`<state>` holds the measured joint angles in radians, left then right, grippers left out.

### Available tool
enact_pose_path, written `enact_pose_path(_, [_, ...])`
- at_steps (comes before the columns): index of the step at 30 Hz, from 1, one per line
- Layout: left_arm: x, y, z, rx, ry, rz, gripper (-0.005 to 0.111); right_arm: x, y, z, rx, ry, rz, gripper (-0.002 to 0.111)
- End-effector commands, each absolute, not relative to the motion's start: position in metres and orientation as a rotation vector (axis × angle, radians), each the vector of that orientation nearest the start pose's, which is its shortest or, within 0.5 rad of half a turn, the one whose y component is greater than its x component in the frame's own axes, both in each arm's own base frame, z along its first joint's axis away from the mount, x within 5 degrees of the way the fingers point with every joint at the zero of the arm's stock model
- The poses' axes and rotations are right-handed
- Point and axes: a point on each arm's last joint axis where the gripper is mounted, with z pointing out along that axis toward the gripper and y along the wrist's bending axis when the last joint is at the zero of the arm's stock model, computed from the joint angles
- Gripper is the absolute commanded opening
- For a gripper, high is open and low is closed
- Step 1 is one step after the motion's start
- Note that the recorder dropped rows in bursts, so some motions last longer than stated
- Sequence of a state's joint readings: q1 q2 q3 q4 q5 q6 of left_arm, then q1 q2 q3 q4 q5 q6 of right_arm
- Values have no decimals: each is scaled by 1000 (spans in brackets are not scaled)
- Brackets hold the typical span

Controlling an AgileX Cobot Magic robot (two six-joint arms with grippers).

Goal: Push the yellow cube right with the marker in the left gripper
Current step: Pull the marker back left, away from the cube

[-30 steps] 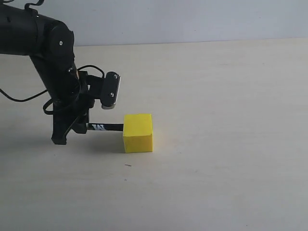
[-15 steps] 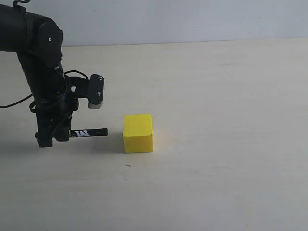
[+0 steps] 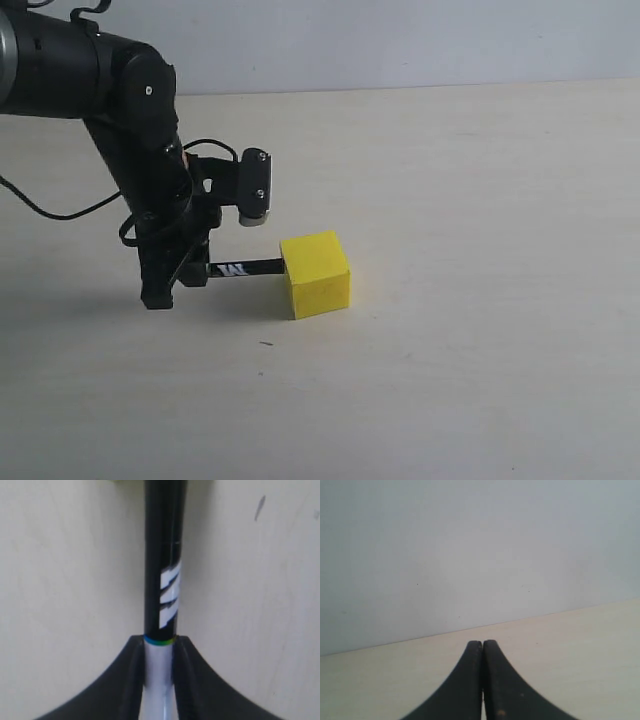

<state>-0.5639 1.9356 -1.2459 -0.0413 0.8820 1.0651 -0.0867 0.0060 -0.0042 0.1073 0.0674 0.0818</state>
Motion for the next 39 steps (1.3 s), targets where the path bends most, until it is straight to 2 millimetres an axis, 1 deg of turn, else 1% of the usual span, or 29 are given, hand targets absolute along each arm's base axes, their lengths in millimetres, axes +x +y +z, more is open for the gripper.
enact_pose_path(1, [305, -194, 165, -2280, -2224, 42, 0, 56, -5, 207, 206, 1537, 74, 0])
enact_pose_path(4, [306, -184, 165, -2231, -2197, 34, 0, 56, -5, 207, 206, 1537, 74, 0])
enact_pose_path(7, [306, -179, 165, -2159, -2225, 32, 0, 56, -5, 207, 206, 1537, 74, 0])
enact_pose_path(12, [309, -175, 164, -1956, -2396, -38, 0, 56, -5, 207, 206, 1537, 74, 0])
enact_pose_path(15, [311, -176, 158, -1915, -2402, -75, 0, 56, -5, 207, 206, 1537, 74, 0])
enact_pose_path(18, [313, -184, 151, -1922, -2381, -74, 0, 56, -5, 207, 206, 1537, 74, 0])
enact_pose_path(21, [315, -199, 145, -1959, -2357, -73, 0, 56, -5, 207, 206, 1537, 74, 0])
enact_pose_path(28, [320, -237, 149, -2095, -2337, -83, 0, 56, -5, 207, 206, 1537, 74, 0])
enact_pose_path(30, [322, -243, 150, -2108, -2333, -84, 0, 56, -5, 207, 206, 1537, 74, 0])
enact_pose_path(33, [324, -243, 151, -2092, -2324, -83, 0, 56, -5, 207, 206, 1537, 74, 0])
enact_pose_path(34, [326, -240, 151, -2089, -2319, -90, 0, 56, -5, 207, 206, 1537, 74, 0])
enact_pose_path(36, [327, -234, 152, -2112, -2253, -95, 0, 56, -5, 207, 206, 1537, 74, 0])
enact_pose_path(37, [328, -229, 152, -2113, -2221, -96, 0, 56, -5, 207, 206, 1537, 74, 0])
enact_pose_path(39, [334, -217, 152, -2083, -2212, -113, 0, 56, -5, 207, 206, 1537, 74, 0])
